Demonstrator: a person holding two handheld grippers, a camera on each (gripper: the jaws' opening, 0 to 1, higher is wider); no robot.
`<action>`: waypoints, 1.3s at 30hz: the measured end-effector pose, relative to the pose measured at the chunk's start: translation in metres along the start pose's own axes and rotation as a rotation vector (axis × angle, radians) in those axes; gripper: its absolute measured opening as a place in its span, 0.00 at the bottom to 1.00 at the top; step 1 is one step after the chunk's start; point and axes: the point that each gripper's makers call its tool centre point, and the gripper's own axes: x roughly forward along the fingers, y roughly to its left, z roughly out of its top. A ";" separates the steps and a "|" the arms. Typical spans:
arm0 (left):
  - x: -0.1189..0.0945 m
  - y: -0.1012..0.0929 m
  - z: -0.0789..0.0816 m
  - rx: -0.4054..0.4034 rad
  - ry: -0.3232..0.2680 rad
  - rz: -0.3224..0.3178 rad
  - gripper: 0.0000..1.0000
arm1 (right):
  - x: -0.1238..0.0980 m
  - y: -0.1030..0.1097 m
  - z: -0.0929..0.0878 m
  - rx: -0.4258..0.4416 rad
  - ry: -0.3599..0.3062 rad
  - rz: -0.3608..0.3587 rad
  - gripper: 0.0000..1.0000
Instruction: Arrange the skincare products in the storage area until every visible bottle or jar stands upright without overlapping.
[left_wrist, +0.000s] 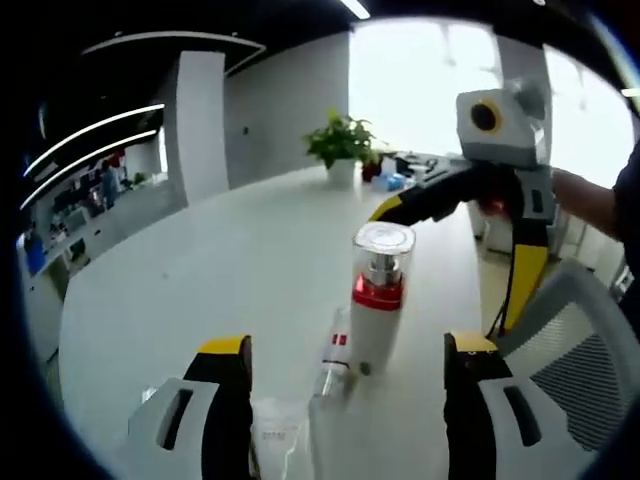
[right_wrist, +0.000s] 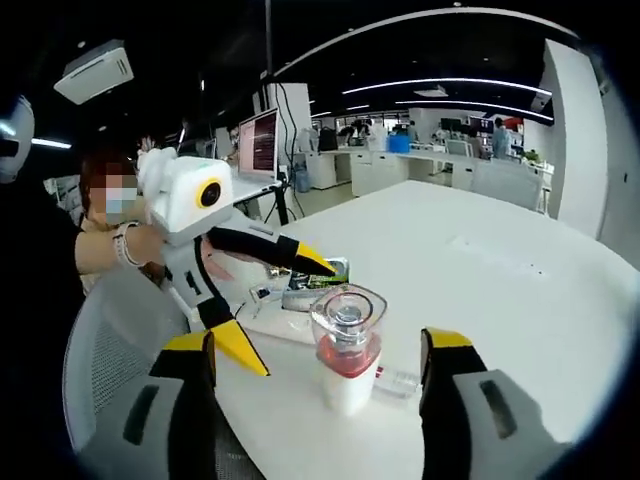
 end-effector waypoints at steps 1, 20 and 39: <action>-0.002 0.001 0.000 -0.001 0.000 0.004 0.78 | 0.000 0.001 0.000 -0.002 0.003 0.000 0.88; -0.045 0.013 -0.016 -0.023 0.060 0.080 0.97 | -0.010 0.003 0.002 -0.010 0.006 -0.046 0.99; -0.072 0.011 -0.024 -0.018 0.057 0.130 0.97 | -0.019 0.007 -0.004 -0.050 0.041 -0.076 0.99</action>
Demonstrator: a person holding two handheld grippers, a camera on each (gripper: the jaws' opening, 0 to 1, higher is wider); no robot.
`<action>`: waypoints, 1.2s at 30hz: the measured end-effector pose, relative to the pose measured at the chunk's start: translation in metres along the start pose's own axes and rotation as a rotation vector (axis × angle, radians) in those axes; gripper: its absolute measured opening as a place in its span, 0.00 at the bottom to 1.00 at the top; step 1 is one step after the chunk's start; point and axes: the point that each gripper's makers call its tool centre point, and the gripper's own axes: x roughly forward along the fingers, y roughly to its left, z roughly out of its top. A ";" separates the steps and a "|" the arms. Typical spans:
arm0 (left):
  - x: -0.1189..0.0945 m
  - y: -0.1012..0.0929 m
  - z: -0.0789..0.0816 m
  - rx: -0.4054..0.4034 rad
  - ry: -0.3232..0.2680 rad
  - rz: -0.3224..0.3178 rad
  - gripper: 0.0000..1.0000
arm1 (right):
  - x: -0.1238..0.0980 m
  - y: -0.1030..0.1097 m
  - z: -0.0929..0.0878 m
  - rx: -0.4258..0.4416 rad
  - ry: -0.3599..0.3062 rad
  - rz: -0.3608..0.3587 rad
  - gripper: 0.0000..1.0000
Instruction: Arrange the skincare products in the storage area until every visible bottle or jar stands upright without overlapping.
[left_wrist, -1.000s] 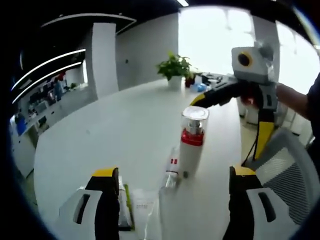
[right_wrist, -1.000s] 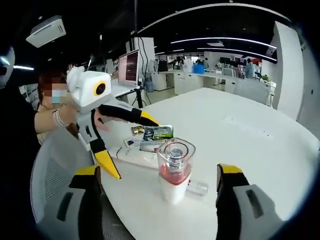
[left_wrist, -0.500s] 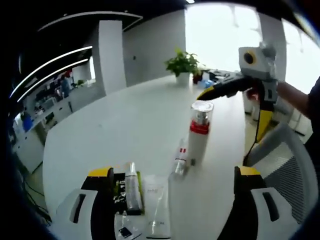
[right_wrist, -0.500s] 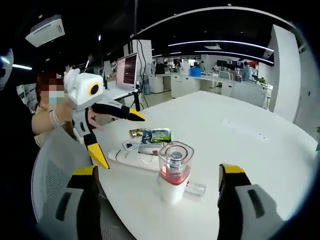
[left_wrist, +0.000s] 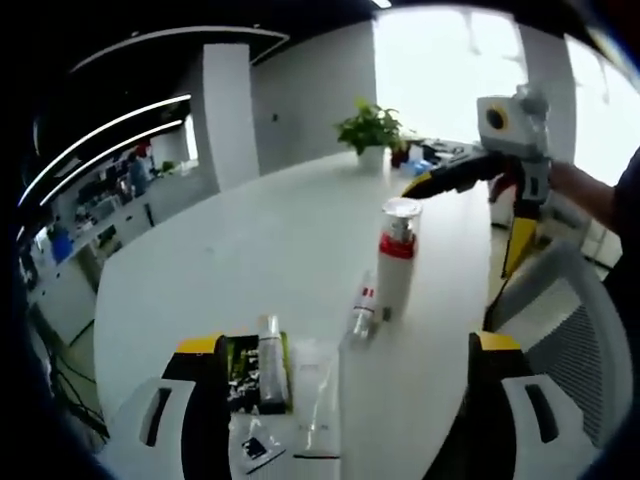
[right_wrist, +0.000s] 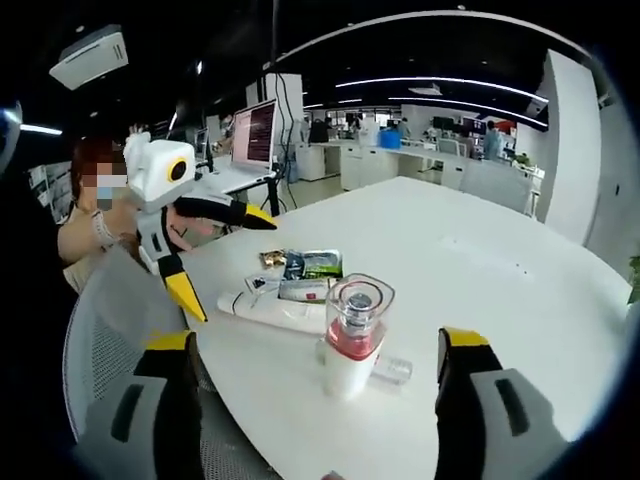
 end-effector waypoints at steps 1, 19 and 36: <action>-0.001 -0.001 -0.001 -0.001 0.001 -0.001 0.97 | -0.001 0.000 -0.003 -0.003 0.018 -0.001 0.99; 0.000 -0.004 -0.029 0.009 0.106 -0.002 0.97 | -0.001 0.009 -0.021 -0.049 0.097 0.007 0.99; 0.018 0.011 -0.079 -0.046 0.268 -0.030 0.87 | 0.004 0.007 -0.026 0.002 0.102 0.026 0.99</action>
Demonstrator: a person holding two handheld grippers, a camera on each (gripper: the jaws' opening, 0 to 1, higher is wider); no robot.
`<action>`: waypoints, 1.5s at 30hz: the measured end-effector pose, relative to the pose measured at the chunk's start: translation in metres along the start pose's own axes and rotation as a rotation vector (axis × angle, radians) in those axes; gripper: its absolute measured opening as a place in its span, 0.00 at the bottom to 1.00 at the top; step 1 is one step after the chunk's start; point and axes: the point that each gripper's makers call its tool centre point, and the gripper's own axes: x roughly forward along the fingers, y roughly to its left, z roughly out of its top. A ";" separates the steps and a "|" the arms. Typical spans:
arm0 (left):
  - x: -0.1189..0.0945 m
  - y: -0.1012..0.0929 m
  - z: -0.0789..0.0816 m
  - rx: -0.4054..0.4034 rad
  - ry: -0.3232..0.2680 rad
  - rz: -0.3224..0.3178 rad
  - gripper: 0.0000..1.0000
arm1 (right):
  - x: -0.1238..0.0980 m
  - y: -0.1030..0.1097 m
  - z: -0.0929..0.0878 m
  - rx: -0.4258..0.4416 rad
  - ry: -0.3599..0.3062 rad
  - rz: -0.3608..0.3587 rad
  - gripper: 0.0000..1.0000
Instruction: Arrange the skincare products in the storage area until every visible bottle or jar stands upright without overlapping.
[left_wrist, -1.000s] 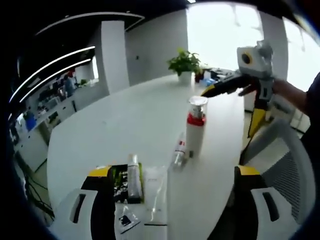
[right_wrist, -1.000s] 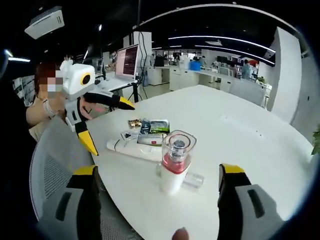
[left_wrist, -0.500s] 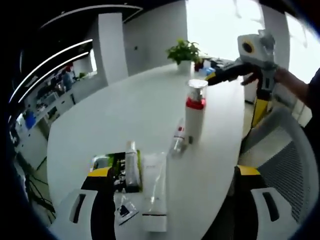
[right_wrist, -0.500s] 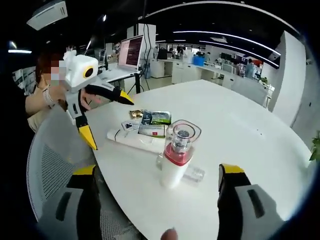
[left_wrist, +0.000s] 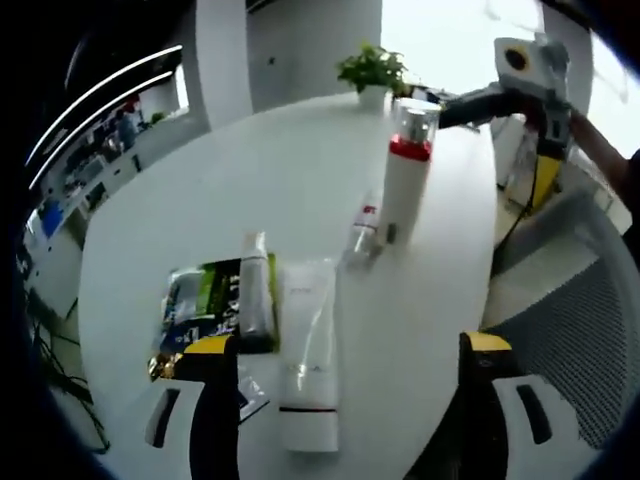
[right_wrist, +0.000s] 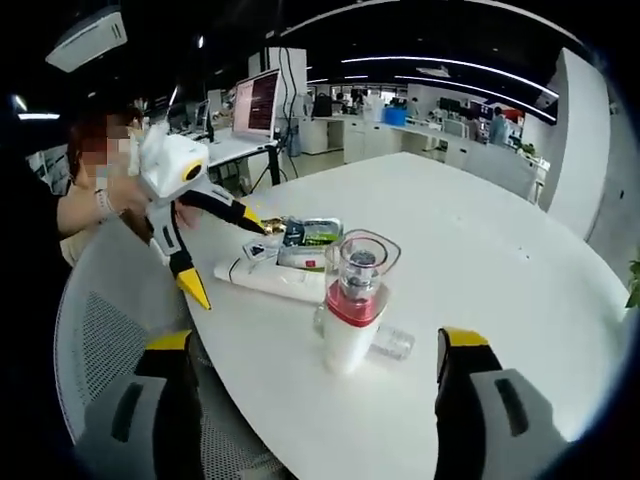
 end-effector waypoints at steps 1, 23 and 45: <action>0.001 0.001 -0.002 -0.003 0.009 0.000 0.85 | 0.000 0.000 0.001 0.001 -0.002 0.001 0.99; 0.029 0.015 -0.023 -0.058 0.113 -0.021 0.59 | 0.005 -0.003 0.002 0.029 -0.007 0.006 0.95; 0.043 0.027 -0.029 -0.041 0.179 0.021 0.36 | 0.005 -0.005 0.003 0.082 -0.028 0.004 0.90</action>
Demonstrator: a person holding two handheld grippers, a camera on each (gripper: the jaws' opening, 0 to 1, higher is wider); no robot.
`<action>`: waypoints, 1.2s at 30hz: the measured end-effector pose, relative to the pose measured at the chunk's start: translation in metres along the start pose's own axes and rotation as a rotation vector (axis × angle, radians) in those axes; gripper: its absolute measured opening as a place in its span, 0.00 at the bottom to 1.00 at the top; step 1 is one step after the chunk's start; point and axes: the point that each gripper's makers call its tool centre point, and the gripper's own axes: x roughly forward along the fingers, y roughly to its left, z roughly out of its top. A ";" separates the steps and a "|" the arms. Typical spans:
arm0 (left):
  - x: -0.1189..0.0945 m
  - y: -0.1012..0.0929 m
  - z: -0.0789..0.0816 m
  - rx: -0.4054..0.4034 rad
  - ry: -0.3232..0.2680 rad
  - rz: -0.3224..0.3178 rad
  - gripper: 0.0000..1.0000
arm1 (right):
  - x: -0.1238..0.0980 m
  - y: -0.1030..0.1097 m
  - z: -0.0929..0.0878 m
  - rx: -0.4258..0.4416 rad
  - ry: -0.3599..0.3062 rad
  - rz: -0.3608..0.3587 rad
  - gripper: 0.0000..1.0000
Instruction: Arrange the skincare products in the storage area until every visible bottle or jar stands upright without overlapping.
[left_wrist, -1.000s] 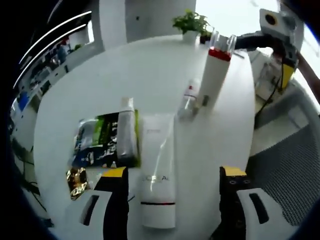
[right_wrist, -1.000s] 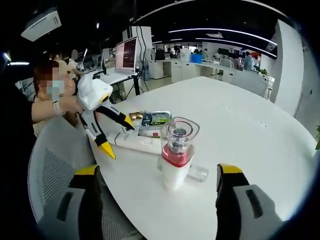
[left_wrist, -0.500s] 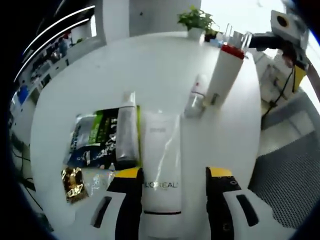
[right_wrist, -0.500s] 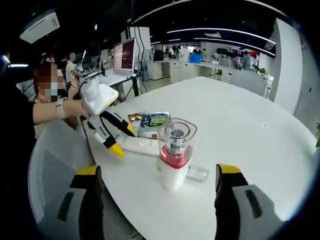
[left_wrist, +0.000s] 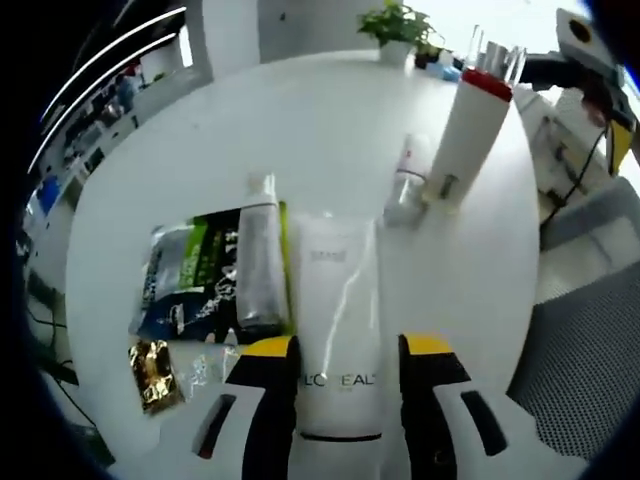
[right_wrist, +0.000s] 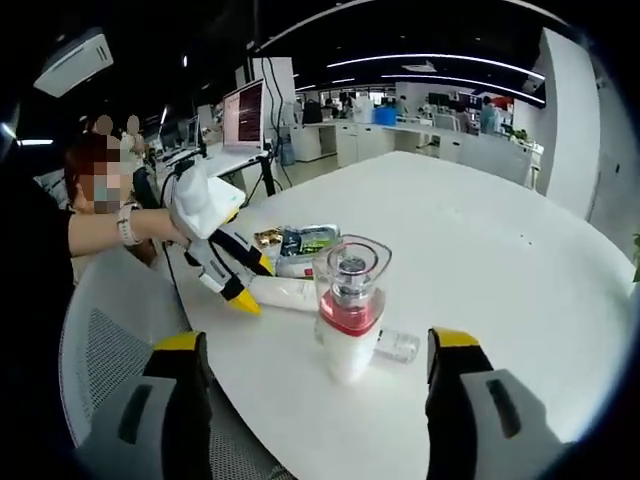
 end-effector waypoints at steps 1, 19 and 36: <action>0.000 0.000 0.000 0.009 0.000 0.002 0.35 | 0.000 -0.001 -0.001 0.002 0.002 -0.004 0.90; 0.003 -0.001 0.006 0.010 -0.001 0.031 0.28 | -0.007 0.003 -0.016 0.047 -0.003 -0.021 0.86; -0.005 -0.010 0.009 0.026 -0.047 -0.007 0.25 | -0.005 0.018 -0.024 0.155 -0.024 -0.015 0.74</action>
